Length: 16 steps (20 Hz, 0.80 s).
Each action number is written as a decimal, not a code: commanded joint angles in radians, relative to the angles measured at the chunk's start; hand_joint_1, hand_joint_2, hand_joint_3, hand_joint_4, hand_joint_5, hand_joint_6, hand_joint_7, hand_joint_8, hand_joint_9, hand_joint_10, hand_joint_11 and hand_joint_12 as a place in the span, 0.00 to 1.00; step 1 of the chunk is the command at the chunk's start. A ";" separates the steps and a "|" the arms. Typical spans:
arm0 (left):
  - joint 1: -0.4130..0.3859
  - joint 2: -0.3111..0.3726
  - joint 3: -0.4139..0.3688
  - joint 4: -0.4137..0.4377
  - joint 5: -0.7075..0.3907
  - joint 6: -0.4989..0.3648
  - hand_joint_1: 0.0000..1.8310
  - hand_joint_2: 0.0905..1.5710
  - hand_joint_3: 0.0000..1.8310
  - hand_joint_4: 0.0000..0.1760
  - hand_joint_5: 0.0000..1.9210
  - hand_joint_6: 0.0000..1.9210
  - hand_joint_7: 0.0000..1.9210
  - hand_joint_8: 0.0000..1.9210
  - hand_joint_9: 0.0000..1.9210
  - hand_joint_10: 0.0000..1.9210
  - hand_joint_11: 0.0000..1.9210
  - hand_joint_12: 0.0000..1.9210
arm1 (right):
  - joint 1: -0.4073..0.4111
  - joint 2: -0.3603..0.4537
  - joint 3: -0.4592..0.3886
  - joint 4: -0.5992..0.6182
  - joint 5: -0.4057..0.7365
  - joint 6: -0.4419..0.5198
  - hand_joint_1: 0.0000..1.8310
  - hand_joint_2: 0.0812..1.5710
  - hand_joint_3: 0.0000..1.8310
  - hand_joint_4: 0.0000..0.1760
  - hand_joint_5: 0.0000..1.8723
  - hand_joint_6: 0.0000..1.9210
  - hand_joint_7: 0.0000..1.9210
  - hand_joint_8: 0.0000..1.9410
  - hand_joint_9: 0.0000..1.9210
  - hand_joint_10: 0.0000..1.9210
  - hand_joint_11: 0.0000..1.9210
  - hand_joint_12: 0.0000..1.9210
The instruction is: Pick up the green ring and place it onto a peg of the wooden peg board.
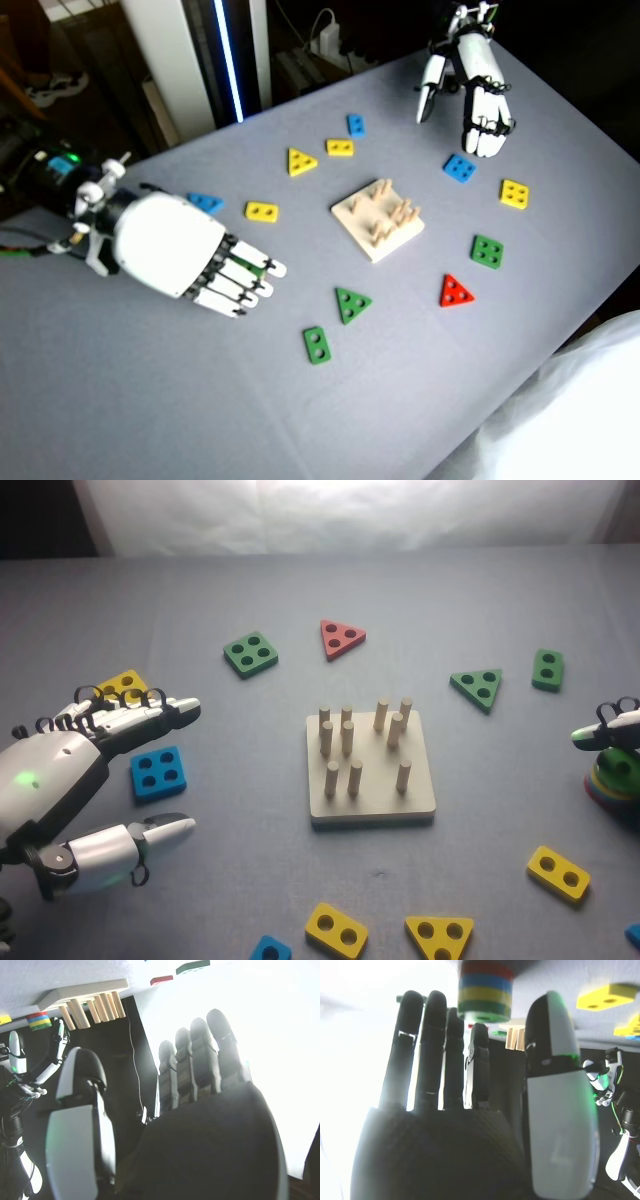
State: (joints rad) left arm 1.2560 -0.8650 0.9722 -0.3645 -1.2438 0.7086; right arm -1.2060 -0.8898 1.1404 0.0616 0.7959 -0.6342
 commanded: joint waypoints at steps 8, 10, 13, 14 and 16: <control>-0.007 -0.008 -0.002 0.019 -0.119 -0.006 0.46 0.72 0.00 0.17 0.20 0.00 0.20 0.00 0.16 0.00 0.00 0.42 | 0.029 -0.002 0.010 0.000 0.068 -0.030 0.62 0.64 0.00 0.31 0.36 0.00 0.40 0.01 0.43 0.02 0.16 0.63; -0.007 -0.008 -0.002 0.019 -0.119 -0.006 0.46 0.72 0.00 0.14 0.20 0.00 0.21 0.00 0.16 0.00 0.00 0.41 | 0.034 -0.007 0.013 0.000 0.064 -0.031 0.59 0.63 0.00 0.31 0.38 0.00 0.42 0.01 0.45 0.03 0.19 0.66; -0.007 -0.009 -0.002 0.019 -0.119 -0.006 0.46 0.72 0.00 0.15 0.21 0.00 0.21 0.00 0.16 0.00 0.00 0.38 | 0.043 -0.016 0.016 0.000 0.062 -0.039 0.61 0.62 0.00 0.24 0.39 0.00 0.43 0.01 0.46 0.04 0.20 0.70; -0.007 -0.008 -0.002 0.019 -0.119 -0.006 0.46 0.72 0.00 0.15 0.21 0.00 0.21 0.00 0.16 0.00 0.00 0.38 | 0.047 -0.017 0.016 0.000 0.059 -0.042 0.61 0.62 0.00 0.24 0.39 0.00 0.43 0.01 0.46 0.04 0.20 0.70; -0.007 -0.008 -0.002 0.019 -0.120 -0.006 0.46 0.72 0.00 0.14 0.21 0.00 0.21 0.00 0.16 0.00 0.00 0.38 | 0.049 -0.020 0.018 0.000 0.057 -0.043 0.61 0.61 0.00 0.14 0.40 0.00 0.44 0.01 0.48 0.05 0.23 0.68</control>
State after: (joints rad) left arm 1.2560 -0.8661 0.9722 -0.3664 -1.2484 0.7086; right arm -1.1679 -0.9085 1.1526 0.0475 0.7574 -0.6777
